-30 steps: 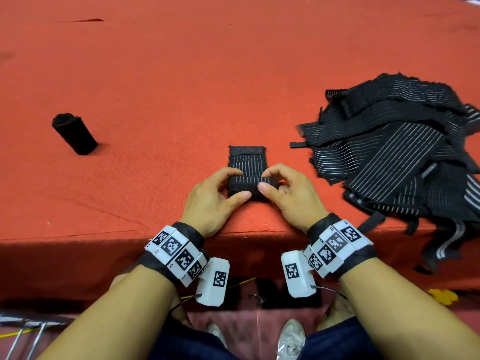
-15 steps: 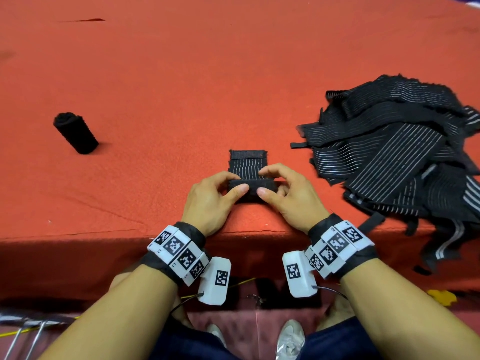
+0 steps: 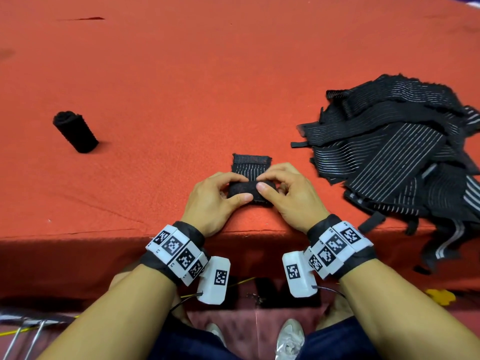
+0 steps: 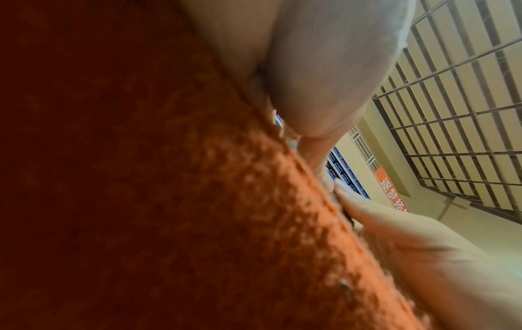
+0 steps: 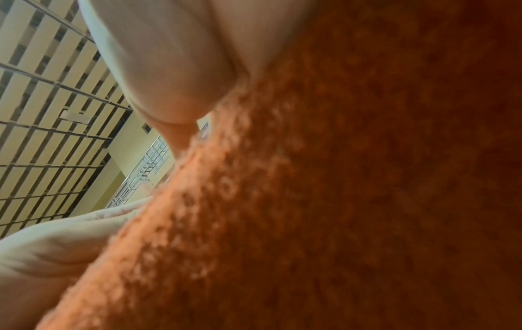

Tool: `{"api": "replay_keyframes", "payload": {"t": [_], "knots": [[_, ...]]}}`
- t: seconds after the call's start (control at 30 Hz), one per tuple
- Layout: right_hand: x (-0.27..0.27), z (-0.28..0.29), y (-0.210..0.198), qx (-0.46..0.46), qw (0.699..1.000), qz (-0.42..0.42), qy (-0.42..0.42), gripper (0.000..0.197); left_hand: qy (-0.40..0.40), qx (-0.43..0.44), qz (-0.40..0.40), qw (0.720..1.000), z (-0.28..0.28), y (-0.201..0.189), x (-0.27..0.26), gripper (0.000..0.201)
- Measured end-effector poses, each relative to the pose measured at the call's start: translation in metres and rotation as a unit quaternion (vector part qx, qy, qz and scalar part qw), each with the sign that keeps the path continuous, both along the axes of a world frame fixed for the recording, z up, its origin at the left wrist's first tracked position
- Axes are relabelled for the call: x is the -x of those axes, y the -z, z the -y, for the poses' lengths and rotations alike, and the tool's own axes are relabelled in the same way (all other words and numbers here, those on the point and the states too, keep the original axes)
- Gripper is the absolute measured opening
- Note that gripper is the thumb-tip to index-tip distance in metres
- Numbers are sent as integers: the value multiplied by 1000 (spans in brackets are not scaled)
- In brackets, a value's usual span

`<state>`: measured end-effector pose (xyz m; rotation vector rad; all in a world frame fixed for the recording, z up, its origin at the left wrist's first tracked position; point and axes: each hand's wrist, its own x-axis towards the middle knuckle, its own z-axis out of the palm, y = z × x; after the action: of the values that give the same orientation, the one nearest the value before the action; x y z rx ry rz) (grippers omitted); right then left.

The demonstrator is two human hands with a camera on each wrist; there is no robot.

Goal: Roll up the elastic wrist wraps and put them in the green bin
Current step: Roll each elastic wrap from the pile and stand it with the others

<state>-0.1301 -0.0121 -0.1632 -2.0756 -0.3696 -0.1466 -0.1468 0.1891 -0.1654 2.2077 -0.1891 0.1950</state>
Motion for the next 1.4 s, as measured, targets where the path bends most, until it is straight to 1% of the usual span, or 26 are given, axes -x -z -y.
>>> {"api": "replay_keyframes", "payload": {"t": [0.07, 0.13, 0.2, 0.27, 0.33, 0.4, 0.53, 0.6, 0.7, 0.83, 0.9, 1.0, 1.13, 1.2, 1.33, 1.4], "knots": [[1, 0, -1, 22, 999, 19, -26, 26, -5, -1, -8, 1000, 1, -1, 0, 24], [3, -1, -4, 58, 998, 12, -30, 32, -6, 0, -19, 1000, 0, -1, 0, 21], [4, -2, -8, 93, 996, -16, -10, 29, -5, 7, -28, 1000, 0, -2, 0, 17], [5, -4, -10, 110, 994, -20, -6, 25, -4, 16, -32, 999, -1, -2, 0, 14], [5, -6, -9, 117, 993, -11, -11, 24, -1, 19, -36, 999, -1, -2, 1, 11], [5, -5, -8, 116, 993, -10, -15, 27, 0, 21, -41, 999, -1, -2, 1, 10], [4, -2, -5, 99, 994, -3, -38, 41, -5, 20, -40, 999, -1, -3, 0, 7], [5, -1, -5, 97, 994, 0, -46, 43, -16, 16, -42, 999, 0, -3, -2, 11], [4, 0, -5, 99, 994, -2, -49, 33, -32, 17, -41, 999, 1, -1, -3, 18], [3, 1, -6, 89, 995, -14, -45, 22, -32, -3, -20, 999, 4, -4, 2, 17], [3, 0, -5, 87, 995, -15, -41, 20, -12, 9, -5, 1000, 3, -5, 3, 17], [2, -1, -2, 76, 996, -10, -41, 20, 4, 20, -26, 999, -1, -4, 1, 17], [1, -1, -1, 61, 997, -6, -35, 21, 0, 22, -31, 999, -1, -3, 0, 10], [1, -1, -2, 60, 998, -9, -29, 19, -12, 29, -28, 999, 0, -2, 0, 12], [3, -2, -2, 41, 999, 1, -15, 13, -33, 5, -23, 999, 3, -5, 2, 21], [2, -2, -2, 42, 999, 1, -12, 15, -26, -13, -18, 999, 4, -7, 3, 19]]}}
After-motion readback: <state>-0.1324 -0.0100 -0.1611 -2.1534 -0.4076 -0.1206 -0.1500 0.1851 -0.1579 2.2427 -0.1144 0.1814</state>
